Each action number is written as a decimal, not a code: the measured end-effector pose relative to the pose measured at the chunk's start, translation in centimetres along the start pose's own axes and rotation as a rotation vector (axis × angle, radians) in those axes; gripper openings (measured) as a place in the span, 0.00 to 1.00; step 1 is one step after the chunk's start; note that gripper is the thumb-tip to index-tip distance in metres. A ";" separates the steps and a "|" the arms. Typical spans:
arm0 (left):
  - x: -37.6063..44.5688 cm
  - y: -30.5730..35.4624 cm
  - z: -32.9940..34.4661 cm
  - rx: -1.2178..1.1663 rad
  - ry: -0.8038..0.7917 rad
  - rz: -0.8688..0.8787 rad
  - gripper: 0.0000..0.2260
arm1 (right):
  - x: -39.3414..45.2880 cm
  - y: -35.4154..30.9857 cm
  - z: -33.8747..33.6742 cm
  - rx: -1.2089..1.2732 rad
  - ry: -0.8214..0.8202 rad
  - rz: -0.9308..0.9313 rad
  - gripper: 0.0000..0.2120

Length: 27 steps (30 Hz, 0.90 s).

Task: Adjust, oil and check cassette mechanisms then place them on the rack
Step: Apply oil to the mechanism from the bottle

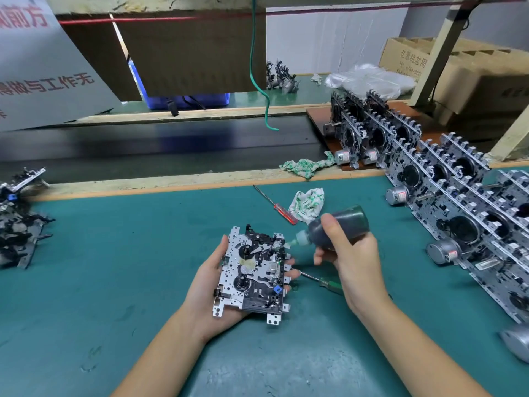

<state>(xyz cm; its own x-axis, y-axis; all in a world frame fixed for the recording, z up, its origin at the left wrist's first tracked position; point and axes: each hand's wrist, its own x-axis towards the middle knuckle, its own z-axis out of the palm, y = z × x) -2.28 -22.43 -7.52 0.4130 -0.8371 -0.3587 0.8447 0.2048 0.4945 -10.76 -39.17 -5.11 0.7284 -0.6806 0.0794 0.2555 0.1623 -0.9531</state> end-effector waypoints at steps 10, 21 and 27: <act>-0.5 0.1 0.4 -0.065 -0.003 0.055 0.47 | 2.4 -0.3 -3.0 -0.371 -0.022 -0.064 0.19; -1.1 0.0 1.5 -0.259 0.008 0.085 0.47 | 2.0 1.0 -2.6 -0.514 -0.130 -0.133 0.19; -0.9 0.1 1.1 -0.307 -0.007 0.124 0.46 | 1.6 1.7 -2.3 -0.716 -0.152 -0.102 0.22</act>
<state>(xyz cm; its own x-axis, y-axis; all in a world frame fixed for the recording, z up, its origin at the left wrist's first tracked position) -2.93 -22.20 -6.26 0.5175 -0.7995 -0.3051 0.8519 0.4477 0.2717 -10.59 -41.61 -7.30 0.8164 -0.5526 0.1676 -0.1129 -0.4374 -0.8922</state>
